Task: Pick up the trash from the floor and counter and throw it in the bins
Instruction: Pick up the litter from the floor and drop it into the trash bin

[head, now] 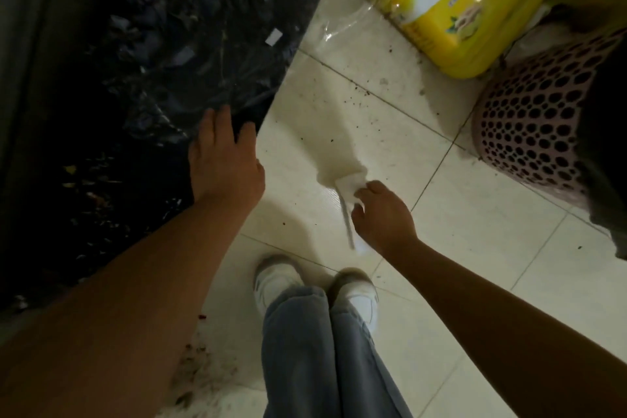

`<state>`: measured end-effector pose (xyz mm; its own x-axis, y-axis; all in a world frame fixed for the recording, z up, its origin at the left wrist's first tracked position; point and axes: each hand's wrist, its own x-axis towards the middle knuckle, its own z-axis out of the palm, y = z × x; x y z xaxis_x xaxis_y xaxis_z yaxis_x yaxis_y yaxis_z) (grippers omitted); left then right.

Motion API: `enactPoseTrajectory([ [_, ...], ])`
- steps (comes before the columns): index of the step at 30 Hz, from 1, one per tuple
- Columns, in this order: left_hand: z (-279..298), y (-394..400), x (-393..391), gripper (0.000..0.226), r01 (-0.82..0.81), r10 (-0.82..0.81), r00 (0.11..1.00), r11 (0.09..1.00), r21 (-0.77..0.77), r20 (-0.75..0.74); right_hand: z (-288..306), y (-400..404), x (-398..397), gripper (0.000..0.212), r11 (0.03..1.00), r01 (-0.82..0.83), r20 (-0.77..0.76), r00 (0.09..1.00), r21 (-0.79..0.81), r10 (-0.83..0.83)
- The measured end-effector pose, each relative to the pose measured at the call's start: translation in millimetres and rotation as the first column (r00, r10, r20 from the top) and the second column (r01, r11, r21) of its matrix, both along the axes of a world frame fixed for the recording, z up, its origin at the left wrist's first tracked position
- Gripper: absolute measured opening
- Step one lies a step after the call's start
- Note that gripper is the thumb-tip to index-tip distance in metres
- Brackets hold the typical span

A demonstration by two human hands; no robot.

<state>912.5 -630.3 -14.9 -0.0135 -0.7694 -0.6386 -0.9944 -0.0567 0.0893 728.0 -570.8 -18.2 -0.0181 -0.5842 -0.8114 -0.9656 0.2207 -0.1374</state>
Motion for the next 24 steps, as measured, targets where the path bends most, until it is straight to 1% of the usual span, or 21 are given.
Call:
enactPoseTrajectory([
  [1, -2, -13, 1, 0.054, -0.005, 0.005, 1.0, 1.0, -0.022, 0.0, -2, -16, 6, 0.034, 0.999, 0.044, 0.043, 0.998, -0.027, -0.043],
  [3, -8, -37, -1, 0.045, 0.029, -0.029, 1.0, 1.0, -0.006, 0.001, -7, -46, 17, 0.034, 0.993, 0.095, 0.111, 0.99, -0.075, -0.086],
  [5, -17, -54, -5, 0.036, 0.086, -0.09, 0.995, 0.993, 0.08, 0.049, -13, -72, 24, 0.034, 0.985, 0.126, 0.15, 0.983, -0.121, -0.107],
  [6, -22, -60, -7, 0.035, 0.096, -0.107, 0.991, 0.986, 0.136, 0.077, -16, -81, 27, 0.034, 0.98, 0.144, 0.165, 0.979, -0.134, -0.121],
  [9, -39, -69, -4, 0.043, 0.076, -0.11, 0.987, 0.962, 0.263, 0.116, -21, -94, 28, 0.034, 0.976, 0.156, 0.192, 0.973, -0.155, -0.125],
  [11, -46, -67, -3, 0.056, 0.07, -0.108, 0.985, 0.962, 0.264, 0.133, -23, -88, 21, 0.034, 0.971, 0.174, 0.193, 0.971, -0.166, -0.141],
  [12, -45, -64, -3, 0.056, 0.065, -0.101, 0.984, 0.972, 0.227, 0.148, -22, -84, 17, 0.034, 0.966, 0.197, 0.187, 0.968, -0.166, -0.166],
  [13, -40, -61, -2, 0.049, 0.055, -0.083, 0.985, 0.982, 0.179, 0.149, -20, -79, 13, 0.033, 0.961, 0.223, 0.178, 0.965, -0.162, -0.194],
  [15, -24, -52, -2, 0.031, 0.042, -0.052, 0.993, 0.994, 0.103, 0.102, -11, -69, 5, 0.033, 0.946, 0.289, 0.169, 0.949, -0.143, -0.265],
  [17, 1, -41, -5, 0.025, 0.058, -0.06, 0.998, 0.996, 0.066, 0.034, 5, -58, 0, 0.033, 0.921, 0.365, 0.17, 0.924, -0.133, -0.342],
  [20, 49, -23, -15, 0.031, 0.022, -0.019, 0.997, 0.999, 0.044, -0.078, 45, -45, -6, 0.037, 0.882, 0.454, 0.159, 0.887, -0.128, -0.433],
  [22, 88, -16, -26, 0.041, -0.025, 0.032, 0.987, 0.999, 0.048, -0.155, 83, -40, -12, 0.044, 0.877, 0.465, 0.165, 0.88, -0.121, -0.444],
  [24, 128, -12, -35, 0.051, -0.049, 0.056, 0.98, 0.998, 0.043, -0.19, 124, -38, -20, 0.05, 0.875, 0.467, 0.176, 0.879, -0.126, -0.444],
])
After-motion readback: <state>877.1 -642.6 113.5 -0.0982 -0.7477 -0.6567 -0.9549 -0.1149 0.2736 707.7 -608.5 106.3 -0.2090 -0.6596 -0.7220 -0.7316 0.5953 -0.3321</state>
